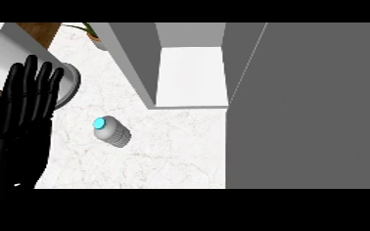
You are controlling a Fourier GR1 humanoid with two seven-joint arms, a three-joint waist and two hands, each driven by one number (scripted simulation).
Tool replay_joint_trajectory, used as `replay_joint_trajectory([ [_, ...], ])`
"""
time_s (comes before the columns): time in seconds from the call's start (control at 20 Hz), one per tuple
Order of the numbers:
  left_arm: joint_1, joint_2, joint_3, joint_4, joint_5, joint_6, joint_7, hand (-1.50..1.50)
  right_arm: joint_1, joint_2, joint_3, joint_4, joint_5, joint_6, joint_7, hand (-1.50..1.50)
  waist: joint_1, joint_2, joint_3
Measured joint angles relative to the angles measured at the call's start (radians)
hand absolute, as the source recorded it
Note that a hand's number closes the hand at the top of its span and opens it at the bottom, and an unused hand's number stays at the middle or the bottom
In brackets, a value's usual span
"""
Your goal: Pick up the bottled water, place it into the cabinet and close the cabinet
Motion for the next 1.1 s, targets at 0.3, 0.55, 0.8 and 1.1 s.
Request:
replay_joint_trajectory([
  [0.3,0.012,-0.050,-0.012,0.005,-0.213,0.228,0.011,-1.50,0.068,-0.003,0.017,-0.067,-0.026,0.034,0.002,-1.50,0.002,0.001,-0.010],
  [0.55,0.075,-0.062,-0.040,-0.038,-0.217,0.515,0.115,-1.50,0.138,0.003,0.113,-0.142,-0.113,0.106,0.065,-1.50,0.008,-0.002,-0.013],
  [0.8,0.125,-0.065,-0.216,-0.142,-0.389,0.733,0.271,-1.50,0.203,0.018,0.202,-0.256,-0.111,0.107,0.134,-1.50,0.006,-0.001,-0.013],
  [1.1,0.168,-0.065,-0.419,-0.223,-0.620,0.841,0.478,-1.50,0.271,0.044,0.329,-0.359,-0.036,0.079,0.193,-1.50,0.008,-0.001,-0.013],
])
